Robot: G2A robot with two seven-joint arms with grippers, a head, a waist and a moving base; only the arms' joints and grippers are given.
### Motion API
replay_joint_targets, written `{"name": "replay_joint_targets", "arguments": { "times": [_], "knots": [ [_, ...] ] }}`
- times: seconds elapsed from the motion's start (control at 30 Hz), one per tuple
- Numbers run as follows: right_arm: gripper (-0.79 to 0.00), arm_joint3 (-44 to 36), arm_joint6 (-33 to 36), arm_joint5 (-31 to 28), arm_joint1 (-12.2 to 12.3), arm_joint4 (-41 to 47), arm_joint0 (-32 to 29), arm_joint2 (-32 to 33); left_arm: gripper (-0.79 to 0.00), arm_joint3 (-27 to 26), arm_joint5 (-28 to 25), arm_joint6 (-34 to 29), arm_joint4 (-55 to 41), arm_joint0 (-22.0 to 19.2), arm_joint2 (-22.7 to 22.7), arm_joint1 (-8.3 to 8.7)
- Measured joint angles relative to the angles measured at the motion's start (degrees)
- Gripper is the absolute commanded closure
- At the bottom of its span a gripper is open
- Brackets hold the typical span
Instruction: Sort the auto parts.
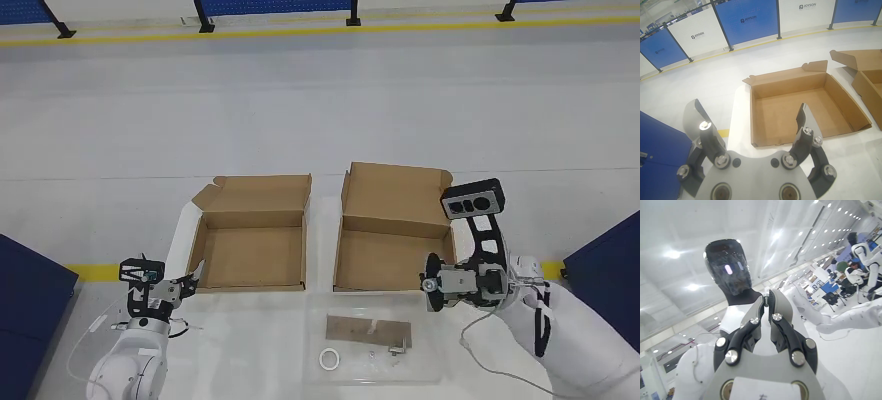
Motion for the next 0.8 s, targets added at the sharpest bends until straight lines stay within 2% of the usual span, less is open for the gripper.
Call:
{"name": "replay_joint_targets", "arguments": {
  "times": [0.3,0.8],
  "knots": [
    [0.0,-1.75,-1.83,1.42,-0.41,0.58,-0.62,0.0,-0.785,0.0,0.0,0.0,0.0,0.0,0.0,0.0],
    [0.0,-5.57,5.31,9.14,-5.75,22.38,-1.51,-0.59,-0.785,0.0,0.0,0.0,0.0,0.0,0.0,0.0]
  ]
}}
